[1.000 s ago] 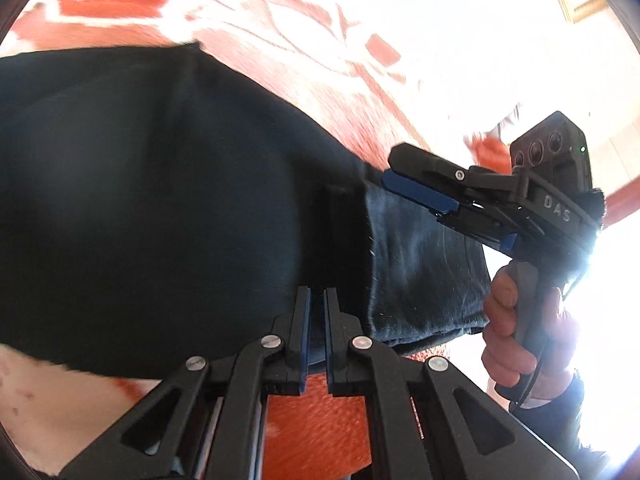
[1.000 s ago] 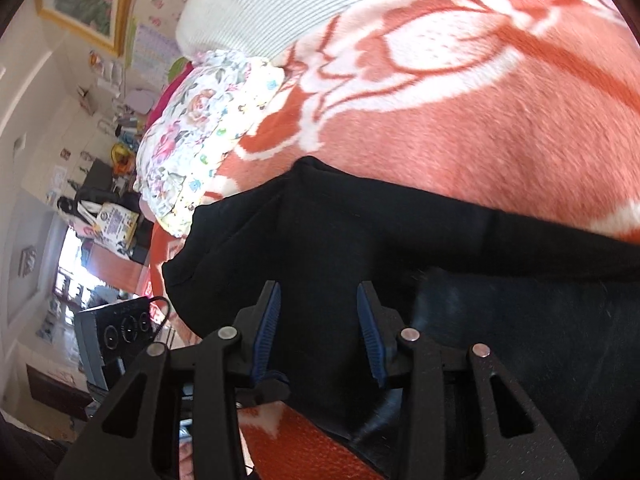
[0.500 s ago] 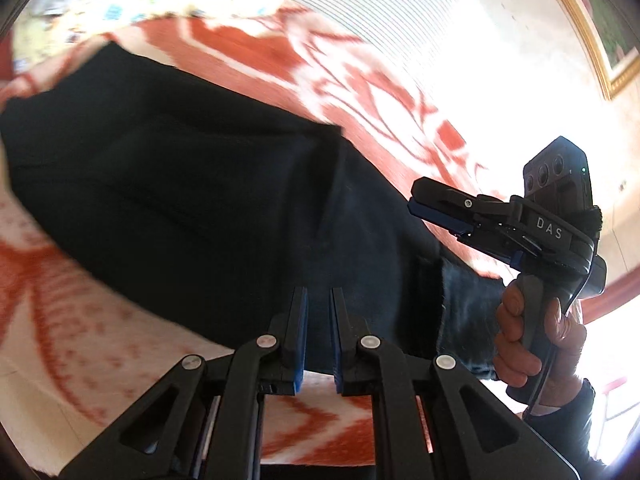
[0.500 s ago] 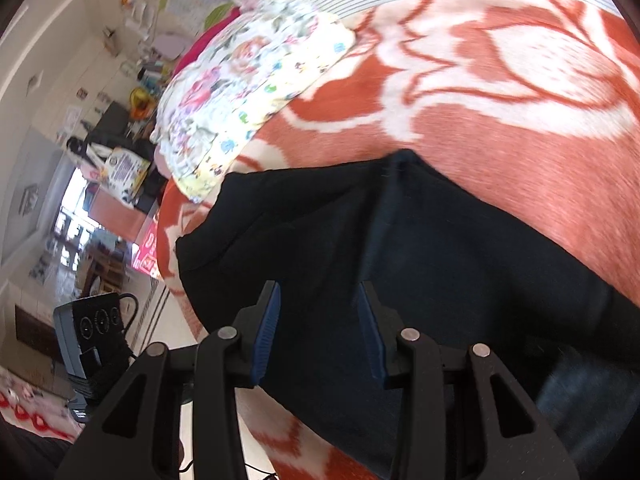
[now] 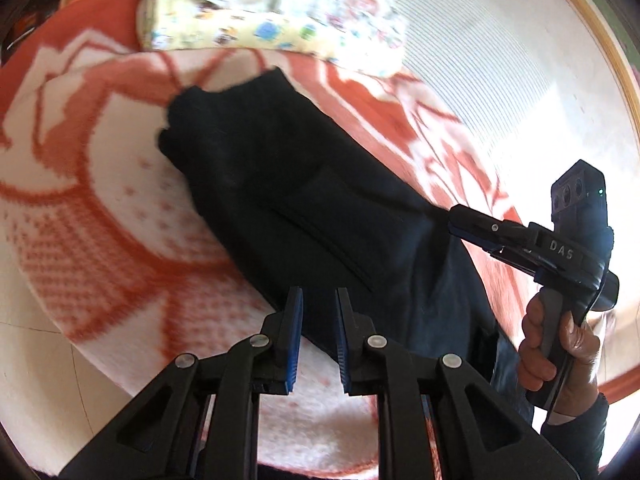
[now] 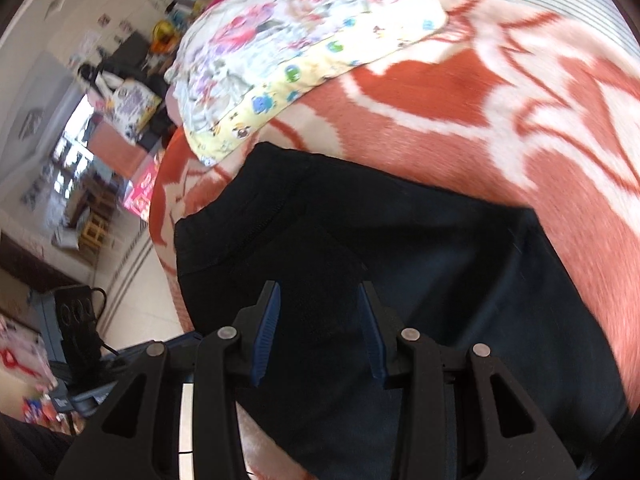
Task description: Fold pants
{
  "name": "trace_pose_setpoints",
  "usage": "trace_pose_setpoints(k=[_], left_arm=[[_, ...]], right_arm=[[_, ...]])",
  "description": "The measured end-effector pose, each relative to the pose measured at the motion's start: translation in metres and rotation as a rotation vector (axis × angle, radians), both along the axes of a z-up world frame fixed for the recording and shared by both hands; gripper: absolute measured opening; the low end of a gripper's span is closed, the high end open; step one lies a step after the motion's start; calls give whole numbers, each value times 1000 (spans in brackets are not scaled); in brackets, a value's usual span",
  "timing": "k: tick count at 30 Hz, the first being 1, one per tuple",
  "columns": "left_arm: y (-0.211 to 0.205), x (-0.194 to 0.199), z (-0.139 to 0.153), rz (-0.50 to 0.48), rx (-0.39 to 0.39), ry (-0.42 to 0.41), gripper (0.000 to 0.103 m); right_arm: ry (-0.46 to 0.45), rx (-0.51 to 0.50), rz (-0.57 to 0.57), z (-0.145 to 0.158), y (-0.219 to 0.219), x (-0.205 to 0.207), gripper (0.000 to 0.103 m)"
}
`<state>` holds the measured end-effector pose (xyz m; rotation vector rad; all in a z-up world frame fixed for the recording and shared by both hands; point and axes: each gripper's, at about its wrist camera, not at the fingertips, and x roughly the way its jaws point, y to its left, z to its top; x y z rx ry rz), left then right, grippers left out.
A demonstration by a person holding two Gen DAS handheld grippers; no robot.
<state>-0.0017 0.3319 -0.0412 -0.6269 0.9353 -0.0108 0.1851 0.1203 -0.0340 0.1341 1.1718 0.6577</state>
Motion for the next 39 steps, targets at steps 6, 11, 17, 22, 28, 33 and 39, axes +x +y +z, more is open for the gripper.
trace_pose_setpoints(k=[6, 11, 17, 22, 28, 33, 39], left_arm=[[40, 2, -4, 116, -66, 3, 15], [58, 14, -13, 159, -134, 15, 15], [62, 15, -17, 177, -183, 23, 15], [73, 1, -12, 285, -111, 14, 52], [79, 30, -35, 264, -159, 65, 52], [86, 51, -56, 296, -172, 99, 56], [78, 61, -53, 288, -106, 94, 58]], right_arm=[[-17, -67, 79, -6, 36, 34, 42], [-25, -100, 107, -13, 59, 63, 44], [-33, -137, 132, -22, 80, 89, 50], [-38, -163, 165, -30, 92, 101, 54], [-31, -189, 205, -43, 110, 120, 56], [-33, -224, 256, -49, 131, 136, 56], [5, -239, 355, -71, 163, 147, 68]])
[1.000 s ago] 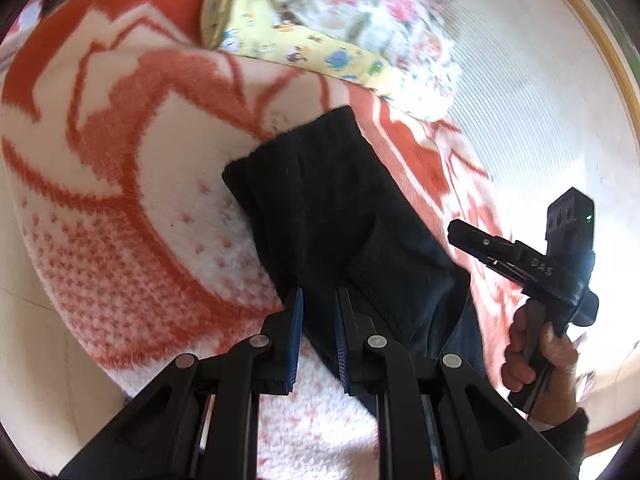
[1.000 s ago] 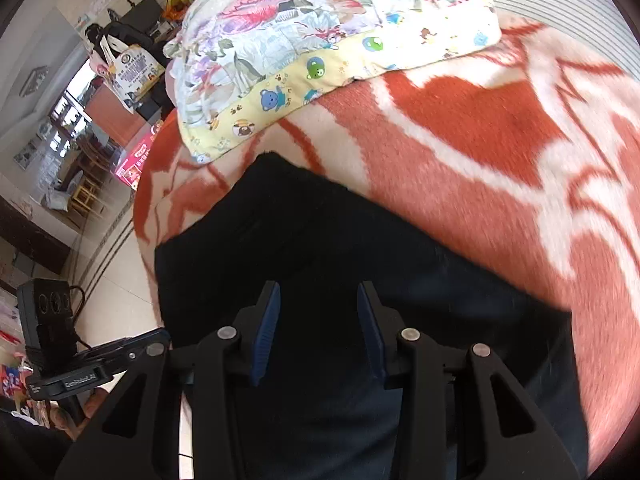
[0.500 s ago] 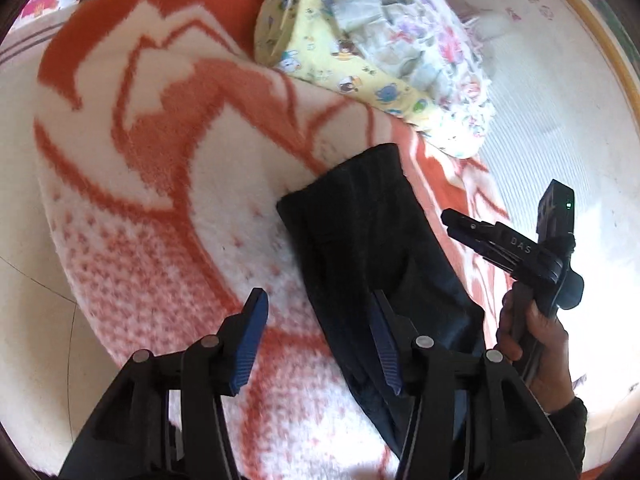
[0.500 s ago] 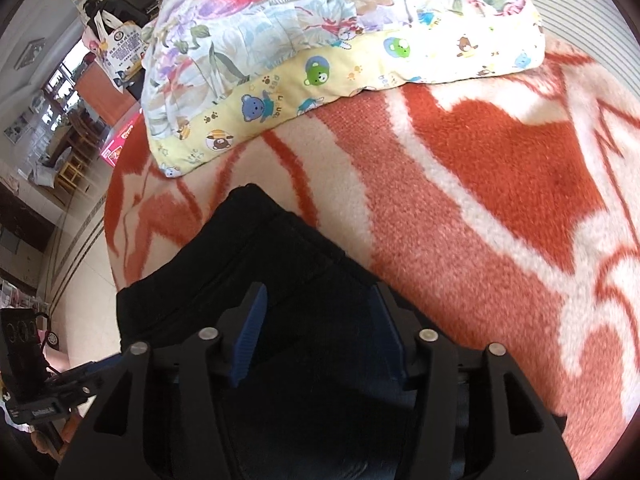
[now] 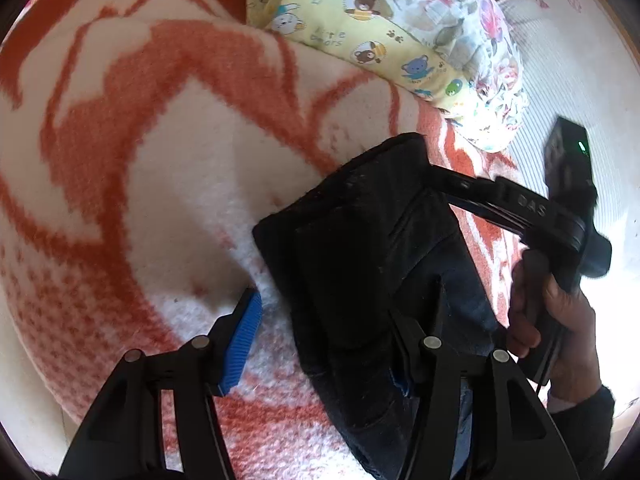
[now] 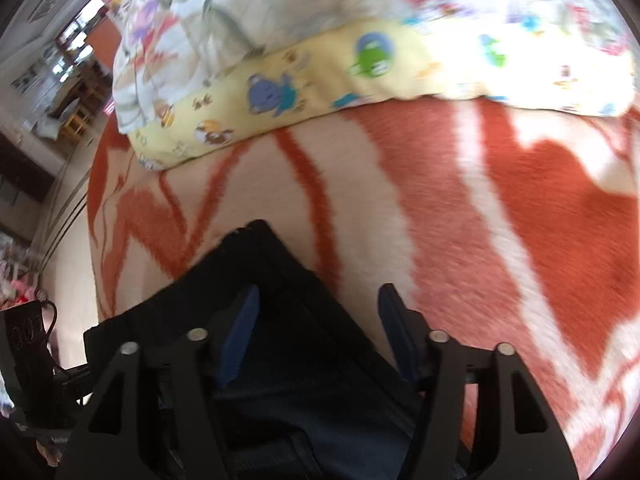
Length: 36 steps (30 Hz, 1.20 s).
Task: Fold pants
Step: 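Grasp the folded black pants bundle with the left gripper while the right gripper grasps it too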
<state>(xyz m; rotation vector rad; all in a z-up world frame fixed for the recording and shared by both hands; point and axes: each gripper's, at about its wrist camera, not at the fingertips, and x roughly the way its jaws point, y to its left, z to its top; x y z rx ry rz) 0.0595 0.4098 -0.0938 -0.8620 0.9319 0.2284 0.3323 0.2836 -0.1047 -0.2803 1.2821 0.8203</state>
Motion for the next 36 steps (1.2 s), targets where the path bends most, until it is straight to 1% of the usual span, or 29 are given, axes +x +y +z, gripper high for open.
trace_pose_setpoints(k=[3, 5, 6, 7, 8, 9, 10, 11, 14, 17, 20, 21, 24, 28, 30, 33, 36], left_arm=[[-1, 3, 1, 5, 8, 2, 57], [-2, 6, 1, 2, 13, -1, 50], [-3, 9, 0, -7, 14, -4, 37], [-5, 12, -1, -23, 9, -6, 32], [-6, 13, 0, -22, 19, 0, 31], [-7, 13, 1, -25, 23, 0, 28], [-8, 13, 3, -30, 25, -6, 24], [-9, 12, 6, -35, 27, -11, 23], [-13, 7, 18, -47, 22, -34, 20], [-22, -1, 36, -66, 32, -72, 19], [-40, -10, 61, -109, 50, -121, 19], [-47, -13, 70, -127, 51, -141, 19], [-72, -22, 95, -187, 58, -194, 19], [-116, -33, 122, -282, 87, -253, 19], [-141, -39, 130, -333, 100, -275, 19], [-177, -47, 138, -420, 92, -291, 19], [-213, -56, 143, -499, 103, -297, 19]], right_arm=[[27, -11, 25, -13, 9, -1, 69], [57, 36, 41, -13, 9, -5, 68], [46, 29, 66, -14, 11, -10, 64], [26, -6, 86, -16, 14, -13, 50], [21, -11, 85, -15, 15, -15, 45], [17, -9, 72, -10, 13, -16, 40], [19, 3, 59, -5, 10, -16, 32], [14, 20, 56, 3, 6, -18, 29], [-17, 60, 48, 25, -8, -28, 24], [-35, 104, 12, 55, -30, -40, 24], [-43, 149, -33, 87, -58, -53, 24], [-49, 162, -52, 101, -72, -60, 24], [-70, 187, -105, 128, -95, -77, 24], [-110, 202, -177, 158, -139, -106, 24], [-112, 218, -227, 168, -165, -120, 24], [-131, 218, -281, 181, -207, -137, 24], [-141, 211, -341, 184, -246, -155, 24]])
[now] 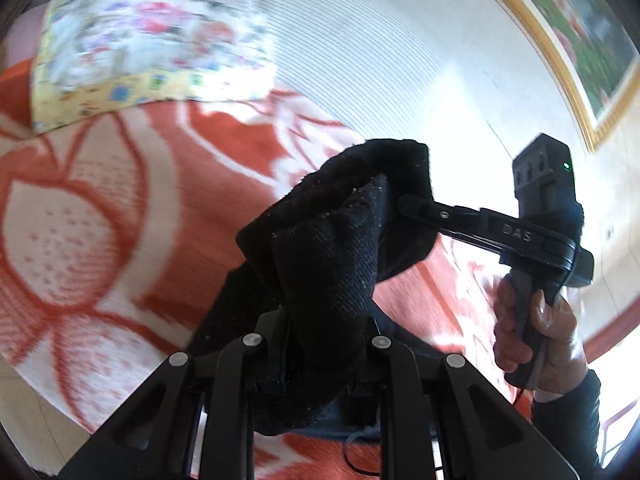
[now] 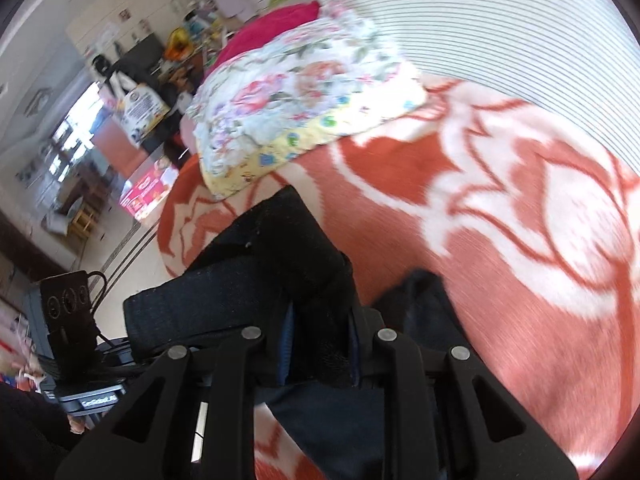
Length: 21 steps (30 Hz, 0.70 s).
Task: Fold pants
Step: 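Grasp the folded black pants bundle with the left gripper while the right gripper grasps it too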
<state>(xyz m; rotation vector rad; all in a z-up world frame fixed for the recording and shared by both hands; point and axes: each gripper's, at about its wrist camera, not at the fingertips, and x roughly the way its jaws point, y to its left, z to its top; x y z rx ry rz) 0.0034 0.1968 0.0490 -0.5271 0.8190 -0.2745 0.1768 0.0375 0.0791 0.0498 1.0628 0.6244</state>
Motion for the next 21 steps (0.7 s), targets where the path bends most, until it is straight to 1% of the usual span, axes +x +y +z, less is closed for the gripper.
trace_pose_setpoints(k=[5, 8, 11, 17, 21], left_arm=[[-56, -12, 2, -102, 54, -4, 19], [-78, -9, -3, -150, 70, 2, 19], [-105, -15, -4, -205, 91, 4, 19], [-143, -16, -7, -272, 139, 7, 19], [-168, -15, -11, -312, 172, 11, 19]], right_arm=[[5, 26, -97, -3, -53, -28, 24], [5, 41, -149, -8, -80, -44, 24], [-1, 56, -198, -13, -107, -61, 24], [5, 122, -285, -28, -159, -85, 24], [2, 161, -330, -40, -186, -93, 24]])
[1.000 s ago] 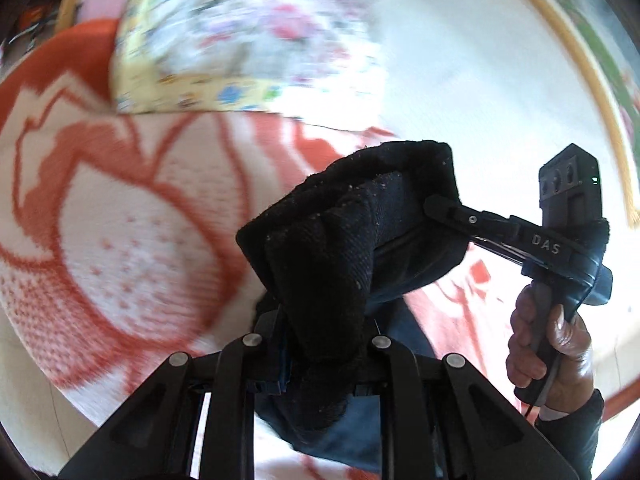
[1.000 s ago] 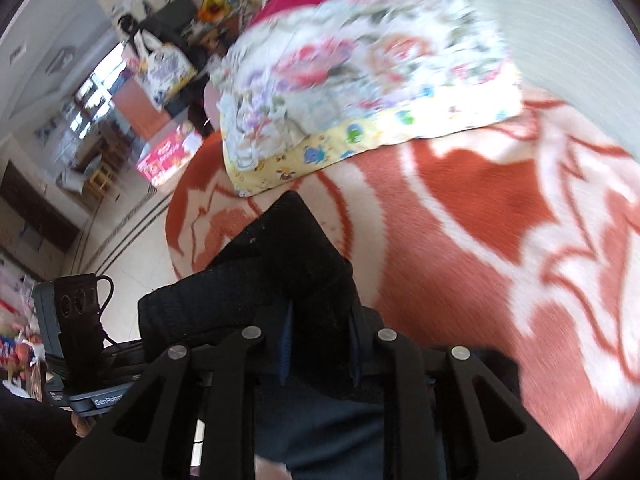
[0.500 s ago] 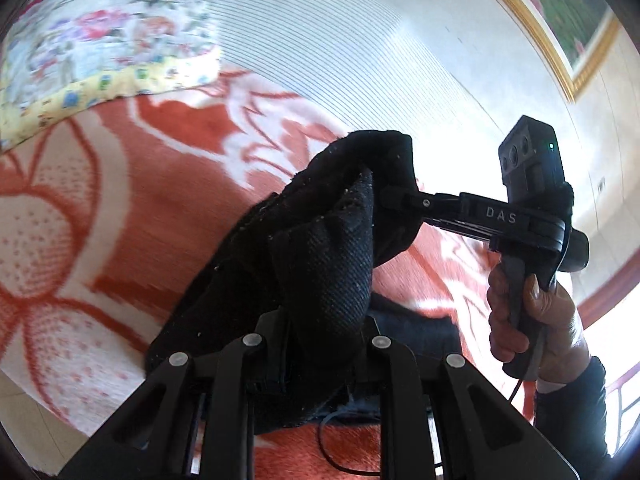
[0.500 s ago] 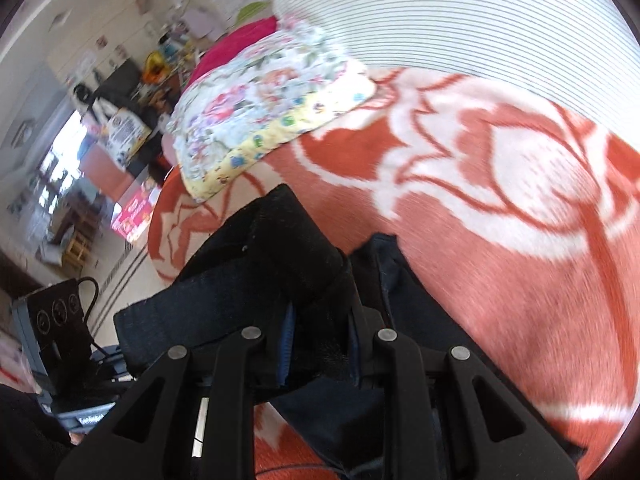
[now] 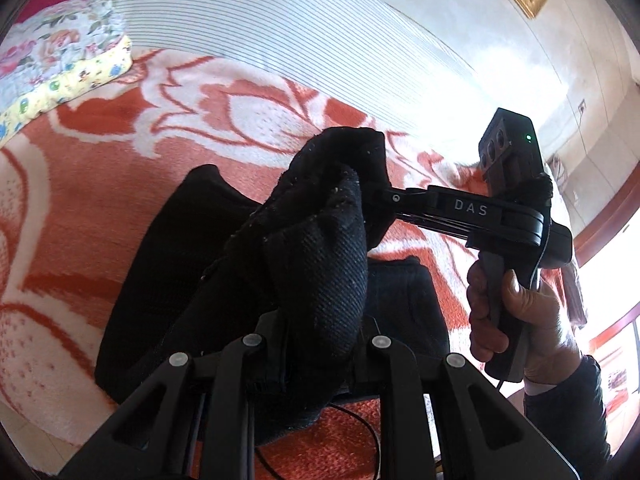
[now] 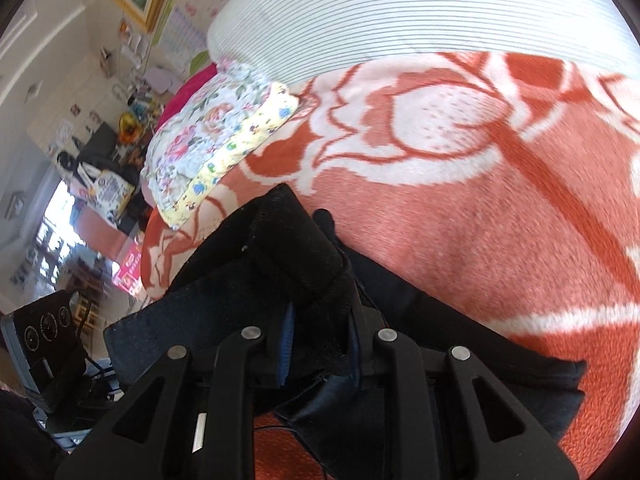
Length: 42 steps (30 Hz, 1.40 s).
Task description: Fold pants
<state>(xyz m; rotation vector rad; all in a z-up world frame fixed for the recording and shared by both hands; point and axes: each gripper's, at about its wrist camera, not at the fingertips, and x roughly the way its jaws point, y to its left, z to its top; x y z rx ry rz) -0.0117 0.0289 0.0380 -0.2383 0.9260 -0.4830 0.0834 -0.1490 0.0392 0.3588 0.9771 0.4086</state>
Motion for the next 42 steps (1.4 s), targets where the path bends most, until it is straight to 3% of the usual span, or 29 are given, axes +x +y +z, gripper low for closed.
trace_pose_setpoints(k=[13, 19, 21, 25, 30, 35, 42], left_arm=[[-84, -19, -7, -159, 109, -73, 19], [-104, -27, -15, -194, 167, -96, 20], [-108, -28, -18, -205, 178, -94, 20], [-112, -28, -24, -238, 168, -60, 21], [-118, -31, -29, -285, 154, -11, 22], [-118, -32, -32, -340, 90, 77, 36], [-117, -40, -29, -360, 72, 83, 40]], right_arm=[[-24, 124, -108, -21, -83, -36, 25], [-25, 161, -133, -33, -99, -44, 26], [-20, 158, -149, -36, -103, -47, 31], [1, 112, -200, -37, -112, -59, 41], [-18, 107, -270, -28, -127, -88, 41], [-55, 131, -360, -16, -142, -124, 41], [-66, 129, -413, -7, -137, -155, 41]])
